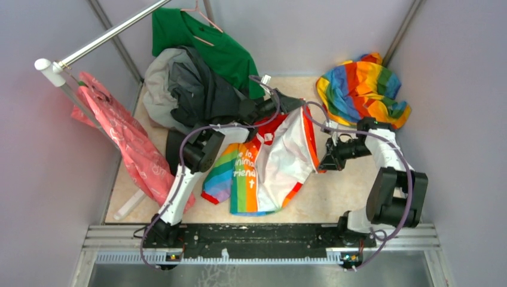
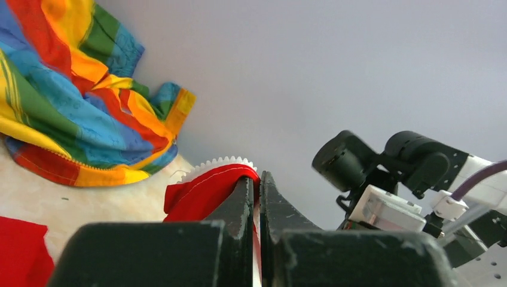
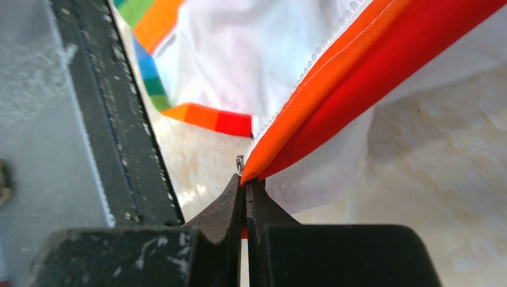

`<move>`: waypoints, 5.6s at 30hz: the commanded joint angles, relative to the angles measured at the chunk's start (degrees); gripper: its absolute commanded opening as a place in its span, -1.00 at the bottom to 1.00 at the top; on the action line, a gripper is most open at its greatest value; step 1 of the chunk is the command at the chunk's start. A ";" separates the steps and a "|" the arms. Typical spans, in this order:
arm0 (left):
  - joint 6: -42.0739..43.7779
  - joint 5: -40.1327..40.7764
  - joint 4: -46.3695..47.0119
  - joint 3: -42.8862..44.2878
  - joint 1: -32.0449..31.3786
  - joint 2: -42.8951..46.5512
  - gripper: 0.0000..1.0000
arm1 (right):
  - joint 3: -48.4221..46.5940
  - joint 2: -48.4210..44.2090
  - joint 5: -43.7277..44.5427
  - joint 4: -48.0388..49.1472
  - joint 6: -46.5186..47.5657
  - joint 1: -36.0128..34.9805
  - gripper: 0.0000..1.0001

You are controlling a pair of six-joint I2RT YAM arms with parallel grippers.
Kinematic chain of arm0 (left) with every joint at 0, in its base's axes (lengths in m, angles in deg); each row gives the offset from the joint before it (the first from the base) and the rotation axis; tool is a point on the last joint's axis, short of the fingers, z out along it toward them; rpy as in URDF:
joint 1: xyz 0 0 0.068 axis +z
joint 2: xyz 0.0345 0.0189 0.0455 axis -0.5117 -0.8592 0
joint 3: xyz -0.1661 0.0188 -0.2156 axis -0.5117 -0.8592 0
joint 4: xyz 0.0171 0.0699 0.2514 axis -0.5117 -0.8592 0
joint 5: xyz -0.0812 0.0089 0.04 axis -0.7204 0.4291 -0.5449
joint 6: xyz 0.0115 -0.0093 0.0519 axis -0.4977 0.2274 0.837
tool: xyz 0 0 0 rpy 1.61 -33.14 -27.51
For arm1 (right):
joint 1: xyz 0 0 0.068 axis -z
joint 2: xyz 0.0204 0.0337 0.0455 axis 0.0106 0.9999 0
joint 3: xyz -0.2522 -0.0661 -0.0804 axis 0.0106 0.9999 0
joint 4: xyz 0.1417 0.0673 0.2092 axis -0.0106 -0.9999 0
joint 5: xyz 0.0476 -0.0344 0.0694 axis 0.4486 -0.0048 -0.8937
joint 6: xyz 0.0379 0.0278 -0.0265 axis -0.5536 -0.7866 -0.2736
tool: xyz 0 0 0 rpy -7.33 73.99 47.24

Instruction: Zip up the jacket

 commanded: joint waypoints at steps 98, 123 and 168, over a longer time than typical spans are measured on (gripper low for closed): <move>27.03 2.09 -33.76 -71.41 7.17 77.47 0.82 | -1.13 10.51 -3.85 32.13 -32.87 4.73 -0.41; 19.69 -6.18 -54.44 -71.04 5.36 76.71 0.54 | 19.19 -8.37 -9.70 70.18 -50.71 -39.12 0.26; 16.30 -1.21 -50.27 -77.57 5.36 78.44 0.36 | 17.61 12.95 13.07 90.68 -94.53 -54.04 -0.03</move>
